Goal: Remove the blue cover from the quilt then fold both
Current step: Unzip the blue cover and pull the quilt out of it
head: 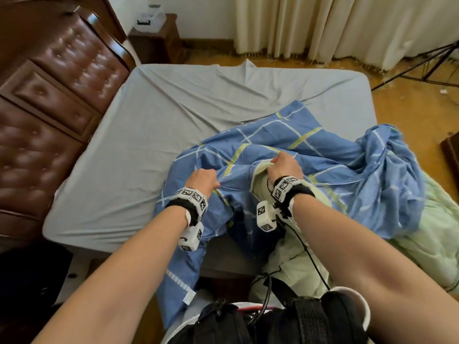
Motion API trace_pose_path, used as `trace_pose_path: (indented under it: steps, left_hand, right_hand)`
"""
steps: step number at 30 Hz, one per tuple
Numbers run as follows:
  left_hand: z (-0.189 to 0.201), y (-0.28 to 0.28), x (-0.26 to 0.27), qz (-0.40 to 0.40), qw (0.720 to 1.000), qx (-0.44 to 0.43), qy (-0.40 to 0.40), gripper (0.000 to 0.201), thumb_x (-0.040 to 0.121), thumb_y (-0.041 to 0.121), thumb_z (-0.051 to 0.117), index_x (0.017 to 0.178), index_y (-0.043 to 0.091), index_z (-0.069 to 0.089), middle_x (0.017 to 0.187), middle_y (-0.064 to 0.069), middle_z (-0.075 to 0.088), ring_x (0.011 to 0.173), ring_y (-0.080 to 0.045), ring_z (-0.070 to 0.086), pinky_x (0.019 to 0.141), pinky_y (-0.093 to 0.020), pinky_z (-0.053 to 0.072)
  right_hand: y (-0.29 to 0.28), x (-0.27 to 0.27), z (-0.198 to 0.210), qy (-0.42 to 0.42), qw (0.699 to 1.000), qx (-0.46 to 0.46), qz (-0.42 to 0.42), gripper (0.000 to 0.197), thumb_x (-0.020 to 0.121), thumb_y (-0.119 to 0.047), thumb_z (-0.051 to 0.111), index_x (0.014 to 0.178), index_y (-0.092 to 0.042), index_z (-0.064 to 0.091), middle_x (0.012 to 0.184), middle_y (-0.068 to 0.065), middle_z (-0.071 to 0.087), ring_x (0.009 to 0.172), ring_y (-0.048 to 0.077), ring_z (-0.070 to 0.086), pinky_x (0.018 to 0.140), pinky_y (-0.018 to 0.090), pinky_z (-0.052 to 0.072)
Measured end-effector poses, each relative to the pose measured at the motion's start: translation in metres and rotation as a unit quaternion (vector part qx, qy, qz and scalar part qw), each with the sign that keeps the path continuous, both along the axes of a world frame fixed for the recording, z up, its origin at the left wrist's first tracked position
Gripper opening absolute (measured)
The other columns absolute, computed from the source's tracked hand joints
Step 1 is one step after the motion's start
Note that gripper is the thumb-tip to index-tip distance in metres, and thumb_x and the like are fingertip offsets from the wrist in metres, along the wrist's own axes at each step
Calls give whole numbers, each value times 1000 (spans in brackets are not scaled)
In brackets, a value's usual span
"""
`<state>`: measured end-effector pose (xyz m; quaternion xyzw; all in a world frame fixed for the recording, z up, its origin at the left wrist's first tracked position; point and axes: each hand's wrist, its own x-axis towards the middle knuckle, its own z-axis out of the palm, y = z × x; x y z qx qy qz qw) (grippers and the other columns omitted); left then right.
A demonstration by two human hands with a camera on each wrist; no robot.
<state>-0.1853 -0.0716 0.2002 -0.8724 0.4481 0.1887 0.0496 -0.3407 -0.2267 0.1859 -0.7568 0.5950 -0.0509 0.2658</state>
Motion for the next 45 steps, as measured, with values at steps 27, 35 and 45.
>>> trace_pose_path:
  steps: [27, 35, 45]
  left_hand:
    - [-54, 74, 151, -49, 997, 62, 19, 12, 95, 15, 53, 95, 6, 62, 105, -18, 67, 95, -36, 64, 70, -37, 46]
    - [-35, 38, 109, -116, 992, 11, 41, 12, 94, 12, 49, 101, 12, 58, 107, -11, 65, 93, -34, 63, 72, -38, 47]
    - [-36, 11, -24, -226, 947, 55, 221, 40, 85, 61, 53, 111, 33, 65, 86, 3, 70, 88, -20, 67, 81, -34, 54]
  right_hand:
    - [37, -48, 42, 17, 943, -86, -320, 24, 87, -13, 54, 104, -3, 66, 108, 20, 68, 103, 39, 64, 84, 39, 49]
    - [41, -32, 61, -7, 948, -115, -295, 25, 88, -16, 49, 108, -28, 58, 109, 6, 66, 101, 32, 62, 84, 37, 48]
    - [3, -27, 44, -48, 976, -69, -201, 32, 82, -20, 49, 104, -30, 70, 109, -4, 71, 102, 25, 64, 78, 30, 46]
